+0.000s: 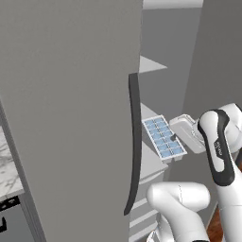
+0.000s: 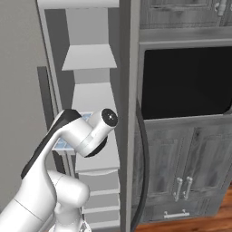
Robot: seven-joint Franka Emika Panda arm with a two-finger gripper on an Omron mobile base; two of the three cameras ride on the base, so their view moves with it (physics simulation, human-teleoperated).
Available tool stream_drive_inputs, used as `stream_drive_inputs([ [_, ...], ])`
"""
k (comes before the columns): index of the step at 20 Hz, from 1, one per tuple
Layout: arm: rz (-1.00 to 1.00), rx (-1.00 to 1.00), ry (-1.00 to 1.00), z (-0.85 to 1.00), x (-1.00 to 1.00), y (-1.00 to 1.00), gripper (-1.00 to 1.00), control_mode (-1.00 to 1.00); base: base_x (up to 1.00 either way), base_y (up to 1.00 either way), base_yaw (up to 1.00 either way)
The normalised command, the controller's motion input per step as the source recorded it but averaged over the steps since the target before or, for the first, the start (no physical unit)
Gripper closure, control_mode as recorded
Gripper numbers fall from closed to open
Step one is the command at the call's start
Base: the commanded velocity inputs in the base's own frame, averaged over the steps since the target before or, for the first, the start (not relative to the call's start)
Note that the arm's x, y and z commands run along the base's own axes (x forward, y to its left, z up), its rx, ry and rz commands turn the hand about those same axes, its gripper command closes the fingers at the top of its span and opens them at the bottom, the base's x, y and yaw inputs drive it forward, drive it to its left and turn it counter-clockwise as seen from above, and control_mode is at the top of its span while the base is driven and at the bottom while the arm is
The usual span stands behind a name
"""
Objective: The ice cube tray has been filled with water. Take the tray and place it in the freezer to make ice. Close the freezer door after placing the tray.
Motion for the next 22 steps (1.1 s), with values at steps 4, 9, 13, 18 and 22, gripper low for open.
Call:
stream_drive_inputs([
  [4, 0.00, 0.00, 0.00, 0.00, 0.00, 0.00, 1.00, 1.00, 0.02, -0.14, 0.00],
  [9, 0.00, 0.00, 0.00, 0.00, 0.00, 0.00, 1.00, 1.00, 0.13, 0.00, 0.00],
  [13, 0.00, 0.00, 0.00, 0.00, 0.00, 0.00, 1.00, 1.00, 0.01, -0.18, 0.00],
  [18, 0.00, 0.00, 0.00, 0.00, 0.00, 0.00, 1.00, 1.00, 0.01, -0.19, 0.00],
  [22, 0.00, 0.00, 0.00, 0.00, 0.00, 0.00, 1.00, 1.00, 0.01, -0.17, 0.01],
])
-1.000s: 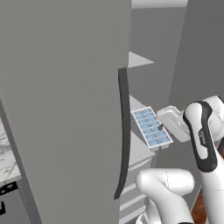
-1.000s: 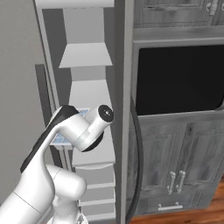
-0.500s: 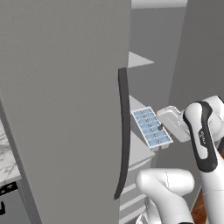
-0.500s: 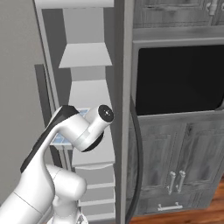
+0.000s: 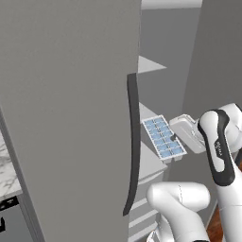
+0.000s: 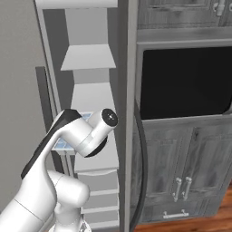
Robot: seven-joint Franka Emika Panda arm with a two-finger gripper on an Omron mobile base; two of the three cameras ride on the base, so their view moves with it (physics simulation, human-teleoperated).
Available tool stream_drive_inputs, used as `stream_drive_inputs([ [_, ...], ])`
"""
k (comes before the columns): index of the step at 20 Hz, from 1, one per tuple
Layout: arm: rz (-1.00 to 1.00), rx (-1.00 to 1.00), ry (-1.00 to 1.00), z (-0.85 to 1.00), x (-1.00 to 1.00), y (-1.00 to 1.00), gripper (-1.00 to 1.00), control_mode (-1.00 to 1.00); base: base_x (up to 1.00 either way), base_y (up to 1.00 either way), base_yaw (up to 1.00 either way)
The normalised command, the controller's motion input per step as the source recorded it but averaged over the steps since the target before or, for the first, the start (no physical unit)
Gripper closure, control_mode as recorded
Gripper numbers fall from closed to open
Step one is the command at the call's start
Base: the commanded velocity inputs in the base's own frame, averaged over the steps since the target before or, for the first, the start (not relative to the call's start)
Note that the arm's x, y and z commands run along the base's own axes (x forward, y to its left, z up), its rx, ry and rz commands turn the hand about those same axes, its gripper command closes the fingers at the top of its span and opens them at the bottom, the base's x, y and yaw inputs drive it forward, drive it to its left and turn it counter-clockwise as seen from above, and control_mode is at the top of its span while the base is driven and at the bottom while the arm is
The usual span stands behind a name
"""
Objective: The ice cube tray has been filled with water. Take the tray and place it in the freezer to make ice. Close the freezer door after placing the tray.
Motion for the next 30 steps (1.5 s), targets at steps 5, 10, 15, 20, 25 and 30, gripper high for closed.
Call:
stream_drive_inputs([
  [5, 0.00, 0.00, 0.00, 0.00, 0.00, 0.00, 1.00, 1.00, 0.02, -0.12, 0.03],
  [10, 0.00, 0.00, 0.00, 0.00, 0.00, 0.00, 1.00, 1.00, 0.00, -0.15, 0.07],
  [15, 0.00, 0.00, 0.00, 0.00, 0.00, 0.00, 1.00, 1.00, 0.05, -0.14, 0.11],
  [20, 0.00, 0.00, 0.00, 0.00, 0.00, 0.00, 1.00, 1.00, 0.00, -0.21, 0.13],
  [25, 0.00, 0.00, 0.00, 0.00, 0.00, 0.00, 1.00, 1.00, 0.00, -0.28, 0.11],
  [30, 0.00, 0.00, 0.00, 0.00, 0.00, 0.00, 1.00, 1.00, 0.00, -0.32, 0.09],
])
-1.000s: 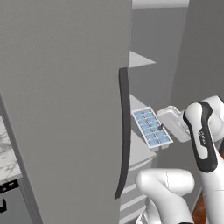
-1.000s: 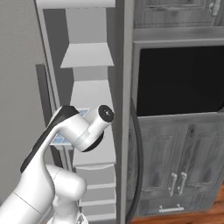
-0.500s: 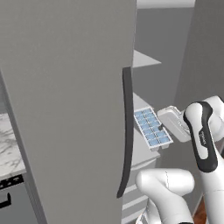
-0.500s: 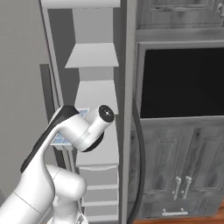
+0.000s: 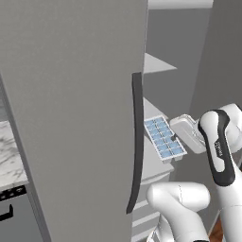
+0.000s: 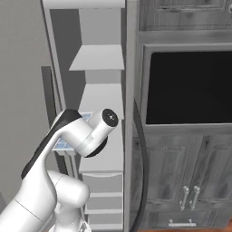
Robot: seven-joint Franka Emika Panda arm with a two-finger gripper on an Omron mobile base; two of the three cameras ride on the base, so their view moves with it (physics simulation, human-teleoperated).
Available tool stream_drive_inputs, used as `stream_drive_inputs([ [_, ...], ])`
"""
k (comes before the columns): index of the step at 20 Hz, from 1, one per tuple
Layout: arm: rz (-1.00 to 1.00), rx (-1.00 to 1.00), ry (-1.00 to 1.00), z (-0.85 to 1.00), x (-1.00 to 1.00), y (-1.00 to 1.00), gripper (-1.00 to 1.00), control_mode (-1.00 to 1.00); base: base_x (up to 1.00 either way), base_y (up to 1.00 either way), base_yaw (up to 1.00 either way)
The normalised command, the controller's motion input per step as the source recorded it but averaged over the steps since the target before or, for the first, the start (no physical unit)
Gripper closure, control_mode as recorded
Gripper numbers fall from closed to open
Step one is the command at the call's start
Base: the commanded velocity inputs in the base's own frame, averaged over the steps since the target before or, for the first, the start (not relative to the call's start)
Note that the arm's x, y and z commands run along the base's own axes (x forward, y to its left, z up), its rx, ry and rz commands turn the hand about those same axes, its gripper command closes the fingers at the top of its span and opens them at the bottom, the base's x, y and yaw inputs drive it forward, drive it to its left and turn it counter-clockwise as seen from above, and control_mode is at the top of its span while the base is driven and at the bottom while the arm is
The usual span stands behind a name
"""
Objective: The ice cube tray has been filled with water. Take the tray and place it in the freezer to make ice. Close the freezer door after placing the tray.
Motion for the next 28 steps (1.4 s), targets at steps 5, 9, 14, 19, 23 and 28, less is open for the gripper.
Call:
stream_drive_inputs([
  [5, 0.00, 0.00, 0.00, 0.00, 0.00, 0.00, 1.00, 1.00, 0.00, -0.25, 0.08],
  [9, 0.00, 0.00, 0.00, 0.00, 0.00, 0.00, 1.00, 1.00, 0.00, -0.14, 0.07],
  [14, 0.00, 0.00, 0.00, 0.00, 0.00, 0.00, 1.00, 1.00, 0.00, 0.00, 0.07],
  [19, 0.00, 0.00, -0.04, 0.00, 0.00, 0.00, 1.00, -1.00, 0.00, 0.00, 0.00],
  [23, -0.05, 0.00, -0.12, 0.06, -0.12, 0.00, 1.00, -1.00, 0.00, 0.00, 0.00],
  [28, -0.10, 0.00, -0.05, 0.19, -0.19, 0.00, 1.00, -1.00, 0.00, 0.00, 0.00],
])
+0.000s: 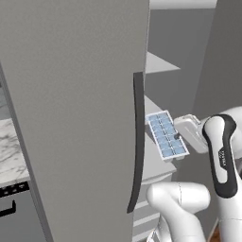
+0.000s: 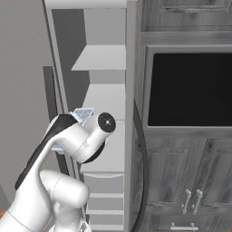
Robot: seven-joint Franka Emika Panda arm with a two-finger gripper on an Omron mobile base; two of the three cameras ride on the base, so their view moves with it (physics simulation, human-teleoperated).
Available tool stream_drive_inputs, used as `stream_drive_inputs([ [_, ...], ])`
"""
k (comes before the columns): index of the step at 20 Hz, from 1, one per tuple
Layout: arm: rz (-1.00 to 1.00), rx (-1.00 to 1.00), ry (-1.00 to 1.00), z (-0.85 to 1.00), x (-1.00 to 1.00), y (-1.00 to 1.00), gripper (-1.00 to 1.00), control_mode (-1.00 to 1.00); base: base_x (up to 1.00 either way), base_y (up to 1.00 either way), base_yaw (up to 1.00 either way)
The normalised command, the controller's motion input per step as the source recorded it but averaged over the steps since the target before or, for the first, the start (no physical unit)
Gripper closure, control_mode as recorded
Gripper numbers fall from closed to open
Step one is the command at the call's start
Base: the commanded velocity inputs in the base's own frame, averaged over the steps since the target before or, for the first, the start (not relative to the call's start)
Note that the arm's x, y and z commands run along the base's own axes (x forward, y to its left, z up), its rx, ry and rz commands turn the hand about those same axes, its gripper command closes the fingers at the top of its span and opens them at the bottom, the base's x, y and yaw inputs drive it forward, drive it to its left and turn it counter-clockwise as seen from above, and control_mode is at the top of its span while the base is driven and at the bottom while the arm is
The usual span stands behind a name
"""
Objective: The ice cube tray has been filled with water. Take the tray and place it in the freezer to make ice. Close the freezer door after placing the tray.
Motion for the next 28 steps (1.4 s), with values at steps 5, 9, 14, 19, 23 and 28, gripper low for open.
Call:
stream_drive_inputs([
  [5, -0.13, 0.00, 0.00, 0.21, -0.22, 0.01, 1.00, -1.00, 0.00, 0.00, 0.00],
  [9, -0.14, 0.00, 0.00, 0.26, -0.14, 0.18, 1.00, -1.00, 0.00, 0.00, 0.00],
  [14, -0.11, 0.00, 0.00, 0.32, -0.03, 0.22, 1.00, -1.00, 0.00, 0.00, 0.00],
  [19, -0.09, 0.00, 0.00, 0.32, 0.00, 0.18, 1.00, -1.00, 0.00, 0.00, 0.00],
  [23, -0.05, 0.02, -0.02, 0.36, 0.00, -0.02, 1.00, -1.00, 0.00, 0.00, 0.00],
  [28, -0.01, 0.05, -0.05, 0.38, -0.03, -0.16, 1.00, -1.00, 0.00, 0.00, 0.00],
])
